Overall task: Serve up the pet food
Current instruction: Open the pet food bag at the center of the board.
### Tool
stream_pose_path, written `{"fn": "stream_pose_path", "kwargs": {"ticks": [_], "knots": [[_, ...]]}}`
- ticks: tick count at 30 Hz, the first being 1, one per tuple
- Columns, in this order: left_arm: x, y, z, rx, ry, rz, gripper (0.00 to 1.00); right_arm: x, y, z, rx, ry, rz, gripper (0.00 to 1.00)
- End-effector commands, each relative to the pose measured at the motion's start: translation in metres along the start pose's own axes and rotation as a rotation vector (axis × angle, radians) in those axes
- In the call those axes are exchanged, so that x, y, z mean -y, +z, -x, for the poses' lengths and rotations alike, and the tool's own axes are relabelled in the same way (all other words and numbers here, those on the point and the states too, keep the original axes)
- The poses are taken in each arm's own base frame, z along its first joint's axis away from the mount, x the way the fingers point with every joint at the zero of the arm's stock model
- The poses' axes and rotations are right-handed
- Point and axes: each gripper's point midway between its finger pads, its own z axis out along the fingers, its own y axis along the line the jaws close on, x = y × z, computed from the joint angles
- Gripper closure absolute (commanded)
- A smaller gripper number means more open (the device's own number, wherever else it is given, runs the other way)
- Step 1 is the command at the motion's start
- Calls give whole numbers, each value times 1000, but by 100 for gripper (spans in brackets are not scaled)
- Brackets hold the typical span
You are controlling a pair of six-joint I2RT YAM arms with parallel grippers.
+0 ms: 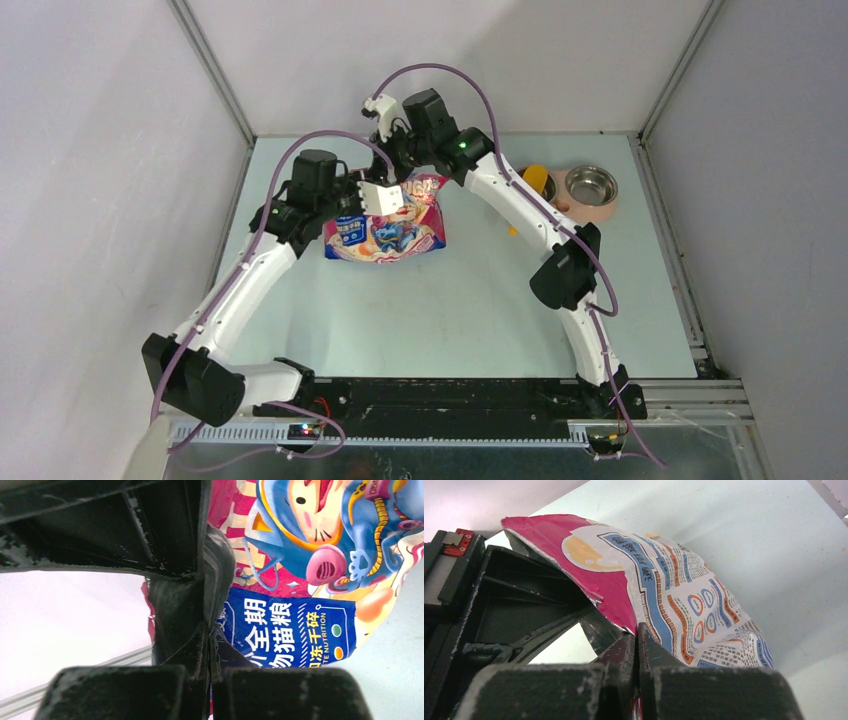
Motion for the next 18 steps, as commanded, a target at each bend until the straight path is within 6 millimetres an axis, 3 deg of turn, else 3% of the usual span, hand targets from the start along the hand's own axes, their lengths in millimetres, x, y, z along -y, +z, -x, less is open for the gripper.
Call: {"fn": "stream_pose_path", "kwargs": {"ticks": [1,6,13,18], "knots": [[24,-6,1,16,-28,-87,100,-21,-44,46,88,-81,-7,96],[29,-28,17,103,-90,-134,100,-10,-42,49,91,-182,-94,85],[29,-56,18,143,-161,-141,100,-11,-45,54,96,-279,-120,51],[37,-65,16,151,-183,-164,100,-14,-41,50,73,-331,-132,49]]}}
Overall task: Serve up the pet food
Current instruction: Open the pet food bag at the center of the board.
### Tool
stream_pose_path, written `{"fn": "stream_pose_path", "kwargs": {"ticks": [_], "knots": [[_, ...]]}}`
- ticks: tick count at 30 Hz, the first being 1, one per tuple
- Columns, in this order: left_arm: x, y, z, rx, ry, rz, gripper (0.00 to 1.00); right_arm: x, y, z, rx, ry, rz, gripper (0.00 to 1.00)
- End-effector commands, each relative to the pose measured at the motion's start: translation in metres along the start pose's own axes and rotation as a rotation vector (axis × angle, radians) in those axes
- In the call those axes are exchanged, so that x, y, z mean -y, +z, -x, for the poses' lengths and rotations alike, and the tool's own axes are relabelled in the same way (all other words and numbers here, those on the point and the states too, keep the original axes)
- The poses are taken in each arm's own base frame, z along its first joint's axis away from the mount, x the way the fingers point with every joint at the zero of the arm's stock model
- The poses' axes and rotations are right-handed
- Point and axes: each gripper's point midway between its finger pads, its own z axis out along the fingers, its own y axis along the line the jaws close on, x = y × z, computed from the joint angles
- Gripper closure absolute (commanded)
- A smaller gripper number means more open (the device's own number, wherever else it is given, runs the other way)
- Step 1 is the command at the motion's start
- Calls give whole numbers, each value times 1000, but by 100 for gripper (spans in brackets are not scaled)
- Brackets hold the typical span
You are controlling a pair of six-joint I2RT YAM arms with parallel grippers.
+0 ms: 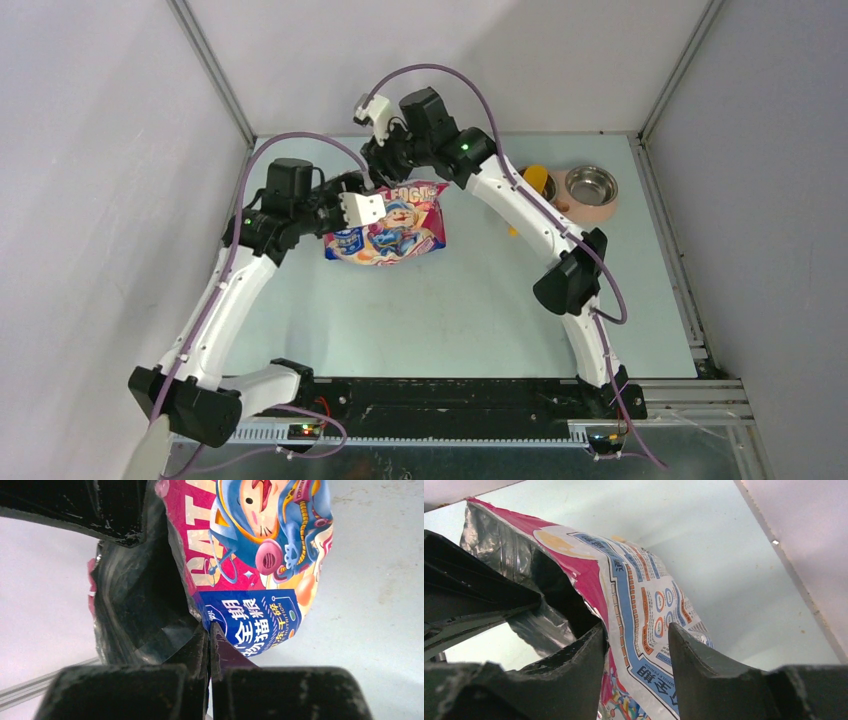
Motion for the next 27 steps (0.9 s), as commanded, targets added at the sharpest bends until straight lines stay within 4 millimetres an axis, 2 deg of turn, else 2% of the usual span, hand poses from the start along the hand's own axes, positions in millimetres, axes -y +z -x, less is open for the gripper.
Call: {"fn": "stream_pose_path", "kwargs": {"ticks": [1,10,16,24,26,27], "knots": [[10,-27,17,71,-37,-26,100,-7,-26,38,74,-113,-39,50],[13,-47,16,74,-59,-16,100,-12,-26,21,-10,-181,-68,53],[11,-61,17,82,-74,2,100,12,-34,6,-91,-202,-203,53],[23,-63,13,76,-97,-22,100,38,-58,4,-131,-214,-313,52],[24,-62,11,70,-103,-19,100,41,-61,-1,-155,-226,-320,50],[24,-63,10,65,-103,-14,100,42,-63,-3,-164,-226,-323,46]]}}
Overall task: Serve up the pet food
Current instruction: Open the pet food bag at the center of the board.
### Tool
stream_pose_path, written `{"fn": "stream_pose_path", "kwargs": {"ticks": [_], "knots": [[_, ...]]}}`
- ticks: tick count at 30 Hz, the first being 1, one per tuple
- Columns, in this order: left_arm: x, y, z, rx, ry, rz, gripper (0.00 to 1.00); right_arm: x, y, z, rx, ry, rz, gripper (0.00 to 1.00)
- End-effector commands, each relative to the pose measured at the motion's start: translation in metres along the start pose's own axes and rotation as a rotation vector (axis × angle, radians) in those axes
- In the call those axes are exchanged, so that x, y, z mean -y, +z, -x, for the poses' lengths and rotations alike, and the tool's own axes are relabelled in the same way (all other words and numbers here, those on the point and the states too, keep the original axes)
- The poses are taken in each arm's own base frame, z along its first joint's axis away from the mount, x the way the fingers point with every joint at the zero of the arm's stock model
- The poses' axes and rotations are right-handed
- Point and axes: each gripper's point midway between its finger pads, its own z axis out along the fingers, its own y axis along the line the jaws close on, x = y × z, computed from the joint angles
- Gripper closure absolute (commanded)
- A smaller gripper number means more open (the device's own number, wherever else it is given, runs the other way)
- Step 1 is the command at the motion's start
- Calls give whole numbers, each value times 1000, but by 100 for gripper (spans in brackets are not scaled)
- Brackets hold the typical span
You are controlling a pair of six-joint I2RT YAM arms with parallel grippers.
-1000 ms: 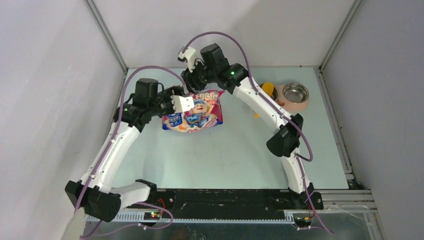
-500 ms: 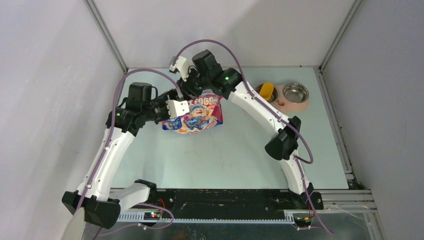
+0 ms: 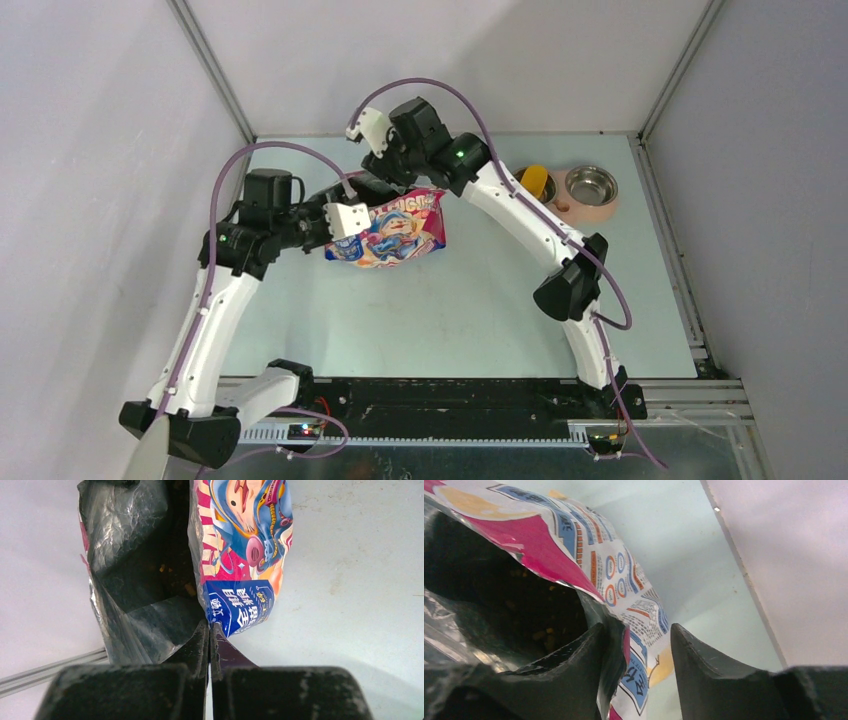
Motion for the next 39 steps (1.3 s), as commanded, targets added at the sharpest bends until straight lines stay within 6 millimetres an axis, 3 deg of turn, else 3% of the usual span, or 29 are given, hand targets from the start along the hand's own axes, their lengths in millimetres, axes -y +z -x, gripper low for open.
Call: {"fn": "stream_pose_path", "kwargs": {"ticks": [1,4,12,20,21,22,25,29,33,39], "knots": [[2,-21,4,7,-24,43,100,34,-42,-3,-43,-35,-111,44],[4,-22,-1,-14,-26,48,100,39,-43,-19,-90,-17,-102,38],[14,-18,-11,-40,-36,24,100,54,-50,-63,-200,76,-73,36],[8,-3,3,45,-77,18,99,43,-58,-61,-191,76,-22,46],[6,-1,5,49,-89,20,94,39,-58,-60,-190,67,-20,47],[3,0,9,63,-84,31,79,40,-57,-58,-186,58,-33,47],[1,7,22,87,-74,17,54,33,-50,-44,-155,20,-46,47],[-4,14,43,108,-43,12,39,28,-43,-22,-105,-19,-89,52],[-12,27,56,109,-12,31,35,23,-37,-9,-74,-37,-99,56],[-22,45,59,95,15,71,34,20,-30,-12,-72,-8,-80,59]]}}
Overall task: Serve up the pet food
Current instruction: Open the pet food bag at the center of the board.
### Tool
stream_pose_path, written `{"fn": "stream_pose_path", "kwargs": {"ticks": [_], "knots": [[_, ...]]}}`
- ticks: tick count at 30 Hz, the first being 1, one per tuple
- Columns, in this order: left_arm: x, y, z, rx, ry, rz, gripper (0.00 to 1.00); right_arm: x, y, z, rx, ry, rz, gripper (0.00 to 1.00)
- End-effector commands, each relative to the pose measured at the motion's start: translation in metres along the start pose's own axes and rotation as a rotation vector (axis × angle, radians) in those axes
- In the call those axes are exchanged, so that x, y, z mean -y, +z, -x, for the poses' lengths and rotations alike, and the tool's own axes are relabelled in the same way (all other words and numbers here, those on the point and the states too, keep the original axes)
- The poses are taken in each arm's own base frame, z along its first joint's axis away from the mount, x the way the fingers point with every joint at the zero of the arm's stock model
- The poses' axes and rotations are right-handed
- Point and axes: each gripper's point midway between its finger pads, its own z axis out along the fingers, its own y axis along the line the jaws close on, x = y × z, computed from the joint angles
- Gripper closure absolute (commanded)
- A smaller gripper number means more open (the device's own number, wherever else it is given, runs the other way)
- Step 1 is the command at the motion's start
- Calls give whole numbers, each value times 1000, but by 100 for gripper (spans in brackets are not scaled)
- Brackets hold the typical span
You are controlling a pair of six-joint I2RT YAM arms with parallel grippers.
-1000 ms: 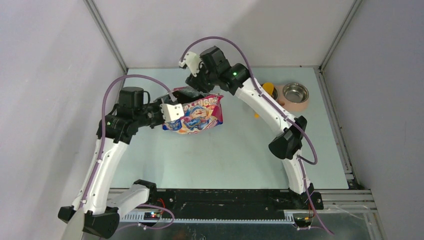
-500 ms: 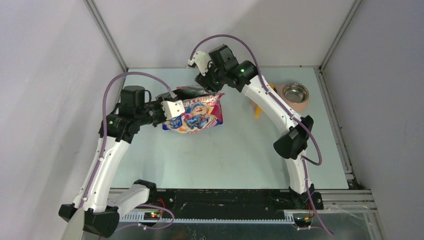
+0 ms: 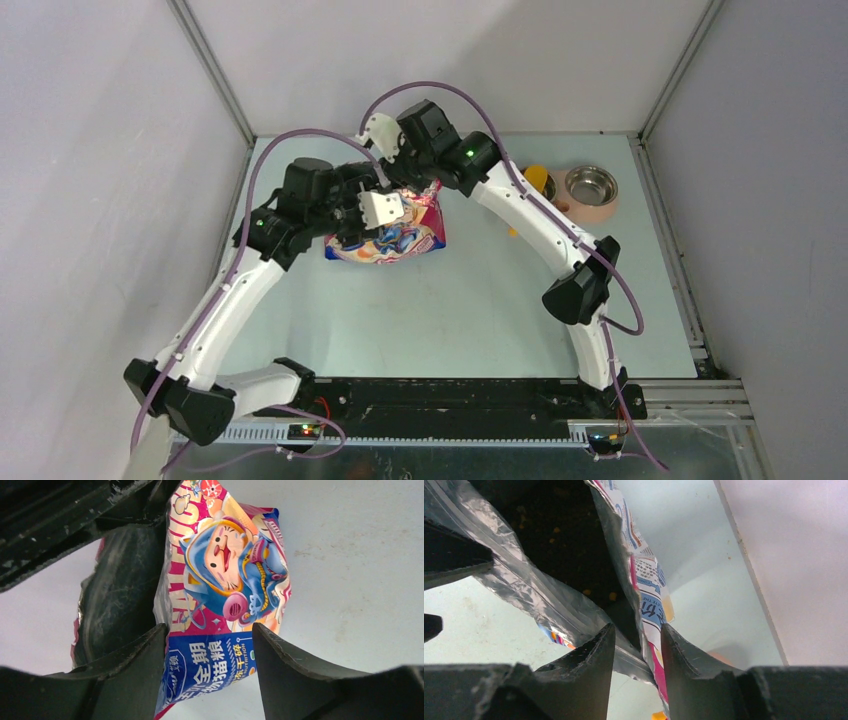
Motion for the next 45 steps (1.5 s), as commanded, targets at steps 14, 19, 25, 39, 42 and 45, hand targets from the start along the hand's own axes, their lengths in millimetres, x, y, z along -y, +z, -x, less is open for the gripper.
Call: {"fn": "stream_pose_path", "kwargs": {"ticks": [14,19,25,39,42,45], "knots": [[-30,32,2,-16,53,116,45,46,12,10,70,63,-110,62],[-26,33,0,-27,60,98,96,50,12,15,92,69,-112,82],[-10,15,11,-3,54,8,100,63,1,34,155,52,-171,100],[53,-44,32,70,-6,-243,100,118,-39,82,345,110,-406,100],[54,-52,38,89,-4,-251,100,123,-46,87,368,136,-426,100],[53,-56,45,111,-11,-254,100,122,-49,89,384,170,-417,100]]}}
